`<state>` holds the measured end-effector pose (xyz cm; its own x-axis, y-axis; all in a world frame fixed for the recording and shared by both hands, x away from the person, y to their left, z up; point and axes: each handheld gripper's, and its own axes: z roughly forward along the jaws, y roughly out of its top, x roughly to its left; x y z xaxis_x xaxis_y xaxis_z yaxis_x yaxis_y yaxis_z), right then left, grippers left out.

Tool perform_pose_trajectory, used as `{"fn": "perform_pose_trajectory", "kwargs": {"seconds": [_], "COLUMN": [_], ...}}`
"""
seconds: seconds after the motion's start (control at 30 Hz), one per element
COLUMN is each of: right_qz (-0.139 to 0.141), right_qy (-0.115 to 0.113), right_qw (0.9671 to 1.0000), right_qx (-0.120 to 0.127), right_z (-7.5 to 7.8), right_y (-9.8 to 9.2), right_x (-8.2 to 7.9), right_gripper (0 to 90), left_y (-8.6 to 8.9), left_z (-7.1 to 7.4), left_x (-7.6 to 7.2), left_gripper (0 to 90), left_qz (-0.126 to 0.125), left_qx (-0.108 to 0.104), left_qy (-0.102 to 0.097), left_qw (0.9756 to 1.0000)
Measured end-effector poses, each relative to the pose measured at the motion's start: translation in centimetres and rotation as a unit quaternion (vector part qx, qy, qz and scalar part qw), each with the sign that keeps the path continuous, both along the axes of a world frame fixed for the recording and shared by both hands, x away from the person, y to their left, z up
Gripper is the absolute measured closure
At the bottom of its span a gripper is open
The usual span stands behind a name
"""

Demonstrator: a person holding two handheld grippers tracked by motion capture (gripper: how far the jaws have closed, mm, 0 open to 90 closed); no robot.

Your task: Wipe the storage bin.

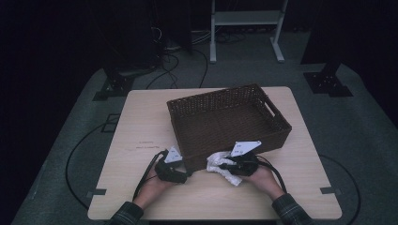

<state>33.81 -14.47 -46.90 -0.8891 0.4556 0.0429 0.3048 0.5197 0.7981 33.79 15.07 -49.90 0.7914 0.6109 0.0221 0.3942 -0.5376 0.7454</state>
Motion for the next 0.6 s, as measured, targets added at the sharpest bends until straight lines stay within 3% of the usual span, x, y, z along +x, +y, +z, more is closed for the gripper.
{"fn": "perform_pose_trajectory", "kwargs": {"seconds": [0.37,0.6], "right_qz": [0.013,0.012], "right_qy": [0.019,0.020], "right_qw": [0.9994,0.9994], "right_qx": [-0.027,-0.024], "right_z": [-2.0,-2.1], "right_y": [1.0,1.1], "right_x": [0.3,0.2], "right_gripper": [73.2,73.5], "left_y": [0.0,0.0], "left_z": [0.0,0.0], "left_x": [0.0,0.0], "left_gripper": [22.1,22.1], "left_qz": [0.000,0.000], "left_qx": [0.000,0.000], "left_qy": [0.000,0.000], "left_qw": [1.0000,1.0000]}}
